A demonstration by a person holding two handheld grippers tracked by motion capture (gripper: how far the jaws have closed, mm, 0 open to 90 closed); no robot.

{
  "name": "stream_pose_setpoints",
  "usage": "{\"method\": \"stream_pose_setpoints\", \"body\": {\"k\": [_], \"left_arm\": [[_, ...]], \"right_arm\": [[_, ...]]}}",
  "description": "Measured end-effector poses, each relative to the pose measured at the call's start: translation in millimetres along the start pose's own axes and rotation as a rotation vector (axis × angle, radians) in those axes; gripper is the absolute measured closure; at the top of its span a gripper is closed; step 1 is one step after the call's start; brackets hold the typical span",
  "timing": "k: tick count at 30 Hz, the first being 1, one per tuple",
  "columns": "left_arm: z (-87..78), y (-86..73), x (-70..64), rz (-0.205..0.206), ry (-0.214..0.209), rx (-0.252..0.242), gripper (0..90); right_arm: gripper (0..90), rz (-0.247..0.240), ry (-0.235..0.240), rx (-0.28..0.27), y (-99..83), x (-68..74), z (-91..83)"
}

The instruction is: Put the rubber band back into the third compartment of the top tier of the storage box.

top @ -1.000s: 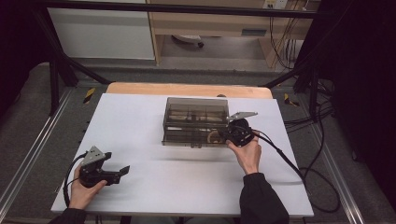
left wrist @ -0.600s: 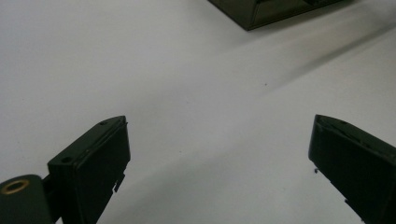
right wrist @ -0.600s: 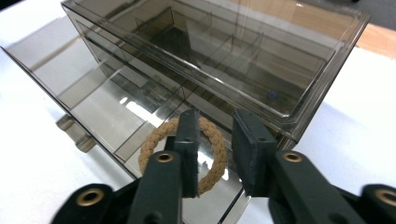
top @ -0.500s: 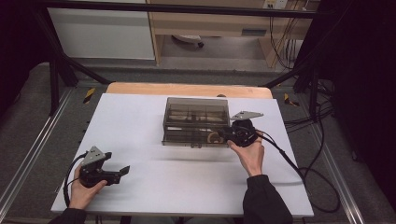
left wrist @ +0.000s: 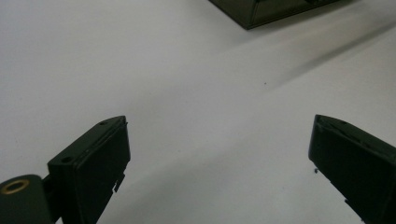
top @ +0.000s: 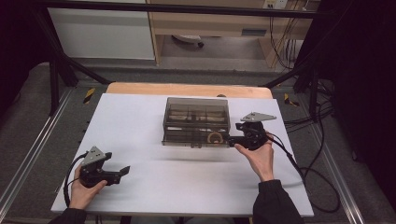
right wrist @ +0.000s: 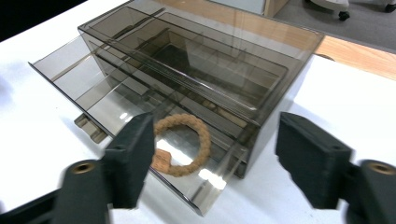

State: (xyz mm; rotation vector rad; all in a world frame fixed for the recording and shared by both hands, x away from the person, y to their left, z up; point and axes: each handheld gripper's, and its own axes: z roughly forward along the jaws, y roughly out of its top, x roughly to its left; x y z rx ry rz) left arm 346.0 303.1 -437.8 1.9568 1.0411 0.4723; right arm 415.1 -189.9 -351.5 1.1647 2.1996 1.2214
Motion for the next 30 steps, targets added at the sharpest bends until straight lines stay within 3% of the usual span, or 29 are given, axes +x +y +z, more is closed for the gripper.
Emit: {"method": "stream_pose_setpoints", "body": {"k": [9, 15, 24, 30], "left_arm": [[0.5, -0.4, -0.1, -0.002, -0.001, 0.002, 4.9], [0.9, -0.4, -0.4, -0.001, -0.003, 0.003, 4.9], [2.0, -0.7, -1.1, 0.001, -0.008, 0.008, 4.9], [2.4, -1.0, -1.3, 0.000, -0.010, 0.011, 4.9]], "right_arm": [[10.6, 0.013, 0.033, -0.038, -13.3, -10.0, -15.4], [3.5, 0.023, 0.028, -0.042, -24.7, -14.9, -23.4], [0.8, 0.036, 0.039, -0.048, -46.5, -23.9, -33.2], [0.8, 0.026, 0.055, -0.024, -64.8, -27.5, -32.9]]}}
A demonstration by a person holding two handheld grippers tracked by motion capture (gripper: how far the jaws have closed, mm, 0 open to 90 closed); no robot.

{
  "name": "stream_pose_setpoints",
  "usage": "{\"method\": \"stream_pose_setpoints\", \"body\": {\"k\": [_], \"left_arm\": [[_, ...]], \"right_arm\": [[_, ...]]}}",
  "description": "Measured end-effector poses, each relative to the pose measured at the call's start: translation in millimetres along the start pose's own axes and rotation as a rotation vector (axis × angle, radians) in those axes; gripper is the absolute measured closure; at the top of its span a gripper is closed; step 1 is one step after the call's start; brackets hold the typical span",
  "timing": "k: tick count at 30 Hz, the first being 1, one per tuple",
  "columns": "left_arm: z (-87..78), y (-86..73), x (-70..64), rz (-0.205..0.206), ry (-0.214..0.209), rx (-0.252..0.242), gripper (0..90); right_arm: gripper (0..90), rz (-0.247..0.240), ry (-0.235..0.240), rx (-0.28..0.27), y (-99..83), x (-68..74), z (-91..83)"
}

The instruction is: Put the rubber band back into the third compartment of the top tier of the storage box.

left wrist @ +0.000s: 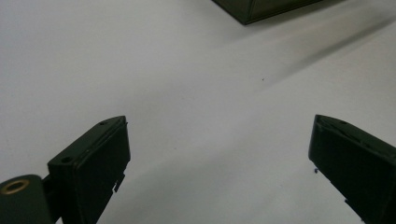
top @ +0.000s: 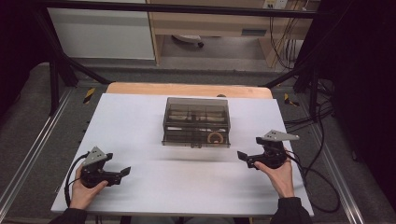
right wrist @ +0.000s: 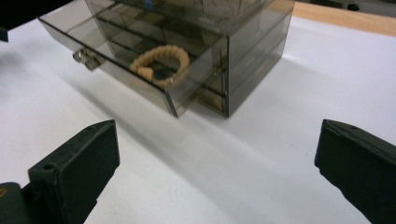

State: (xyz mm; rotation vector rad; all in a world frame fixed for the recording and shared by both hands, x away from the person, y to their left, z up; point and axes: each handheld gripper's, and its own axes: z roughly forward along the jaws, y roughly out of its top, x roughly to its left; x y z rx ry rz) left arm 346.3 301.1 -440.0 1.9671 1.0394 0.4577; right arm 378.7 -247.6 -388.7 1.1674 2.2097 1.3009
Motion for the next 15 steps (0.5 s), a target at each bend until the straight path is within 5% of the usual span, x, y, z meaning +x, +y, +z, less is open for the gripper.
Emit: {"method": "stream_pose_setpoints", "body": {"k": [15], "left_arm": [[1.2, -0.5, -1.4, 0.010, -0.006, 0.009, 4.9]], "right_arm": [[0.8, 0.019, 0.017, 0.044, -44.5, -14.5, 0.1]]}}
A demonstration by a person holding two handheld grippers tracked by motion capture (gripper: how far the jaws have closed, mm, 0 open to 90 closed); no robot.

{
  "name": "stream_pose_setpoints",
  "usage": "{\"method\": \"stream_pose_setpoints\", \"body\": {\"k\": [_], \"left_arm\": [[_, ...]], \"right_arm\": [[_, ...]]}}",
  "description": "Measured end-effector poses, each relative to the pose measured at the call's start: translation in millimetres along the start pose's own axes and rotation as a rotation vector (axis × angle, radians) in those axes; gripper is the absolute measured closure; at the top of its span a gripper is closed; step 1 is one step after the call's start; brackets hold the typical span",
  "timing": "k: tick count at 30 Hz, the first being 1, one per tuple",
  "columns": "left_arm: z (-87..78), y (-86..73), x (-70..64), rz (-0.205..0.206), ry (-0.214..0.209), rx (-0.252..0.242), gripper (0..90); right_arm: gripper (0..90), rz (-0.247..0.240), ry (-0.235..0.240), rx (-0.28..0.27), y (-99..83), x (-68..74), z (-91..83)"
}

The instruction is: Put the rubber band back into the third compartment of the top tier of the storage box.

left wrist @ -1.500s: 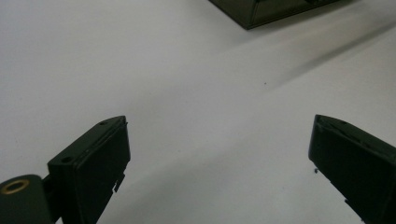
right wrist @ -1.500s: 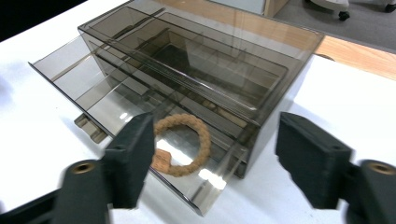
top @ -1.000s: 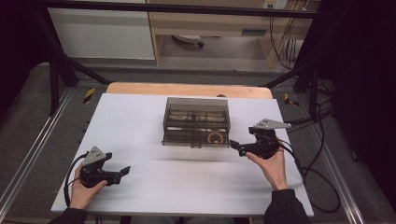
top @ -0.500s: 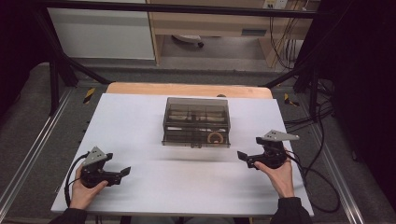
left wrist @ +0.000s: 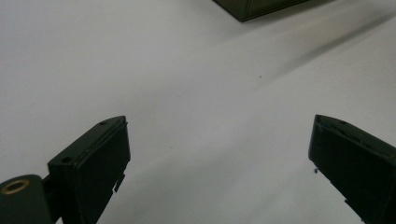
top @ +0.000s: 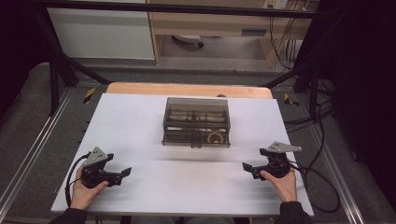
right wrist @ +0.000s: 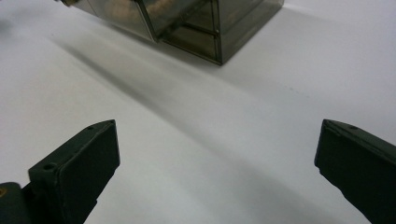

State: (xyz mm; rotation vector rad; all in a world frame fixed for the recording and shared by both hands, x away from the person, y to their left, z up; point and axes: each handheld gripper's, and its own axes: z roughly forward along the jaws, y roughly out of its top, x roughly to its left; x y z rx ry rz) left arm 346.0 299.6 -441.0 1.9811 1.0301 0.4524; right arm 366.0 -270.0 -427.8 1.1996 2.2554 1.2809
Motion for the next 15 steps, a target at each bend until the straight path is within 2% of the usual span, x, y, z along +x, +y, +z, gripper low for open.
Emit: {"method": "stream_pose_setpoints", "body": {"k": [8, 15], "left_arm": [[0.2, -0.6, -0.3, 0.002, -0.006, 0.002, 5.0], [0.0, -0.6, -1.3, 0.005, -0.010, 0.002, 5.0]], "right_arm": [[0.8, 0.006, 0.021, 0.022, -16.1, -4.5, -1.2], [0.8, 0.002, 0.025, 0.033, -21.1, -4.4, 0.2]]}}
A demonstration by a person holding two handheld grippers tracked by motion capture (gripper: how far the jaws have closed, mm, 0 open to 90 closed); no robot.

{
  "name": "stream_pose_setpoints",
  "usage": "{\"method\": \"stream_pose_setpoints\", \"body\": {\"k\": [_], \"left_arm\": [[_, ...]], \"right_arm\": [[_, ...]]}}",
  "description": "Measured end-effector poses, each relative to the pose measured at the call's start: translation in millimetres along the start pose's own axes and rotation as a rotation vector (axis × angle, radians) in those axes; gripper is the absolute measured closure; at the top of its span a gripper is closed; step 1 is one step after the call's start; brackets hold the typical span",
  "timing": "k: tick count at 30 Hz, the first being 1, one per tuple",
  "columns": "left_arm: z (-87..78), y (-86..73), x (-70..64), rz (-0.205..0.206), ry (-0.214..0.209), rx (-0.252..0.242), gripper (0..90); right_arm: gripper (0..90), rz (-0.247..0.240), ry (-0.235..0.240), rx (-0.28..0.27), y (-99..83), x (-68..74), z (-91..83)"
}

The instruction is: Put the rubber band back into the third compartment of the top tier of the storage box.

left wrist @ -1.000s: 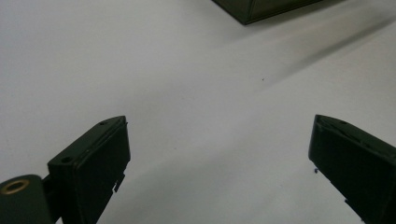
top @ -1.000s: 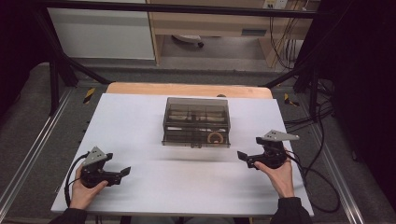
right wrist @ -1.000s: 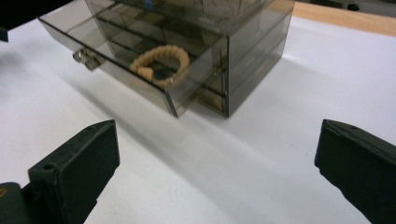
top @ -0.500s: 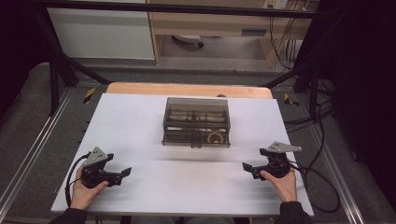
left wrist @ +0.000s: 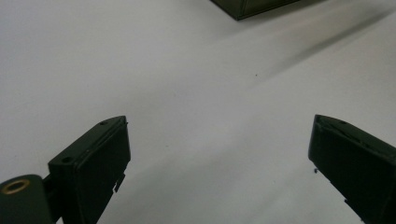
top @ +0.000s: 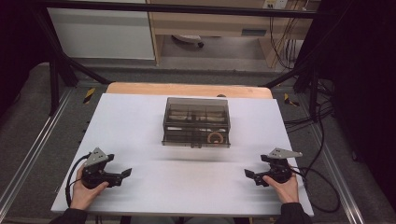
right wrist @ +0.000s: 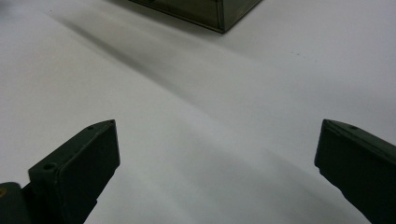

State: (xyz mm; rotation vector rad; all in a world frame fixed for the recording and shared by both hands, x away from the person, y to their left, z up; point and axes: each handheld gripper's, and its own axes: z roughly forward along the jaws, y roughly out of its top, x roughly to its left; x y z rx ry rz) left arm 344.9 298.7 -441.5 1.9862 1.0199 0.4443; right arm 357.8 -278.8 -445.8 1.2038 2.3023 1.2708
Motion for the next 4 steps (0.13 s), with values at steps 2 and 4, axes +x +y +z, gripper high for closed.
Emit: {"method": "stream_pose_setpoints", "body": {"k": [2, 4], "left_arm": [[0.2, 0.0, 0.1, 0.000, 0.000, 0.000, 5.0], [0.2, 0.0, 0.2, -0.001, -0.001, 0.000, 5.0]], "right_arm": [[0.8, 0.000, 0.000, 0.000, 0.1, 0.0, 0.2], [0.8, -0.001, 0.001, 0.001, 0.1, 0.0, 0.5]]}}
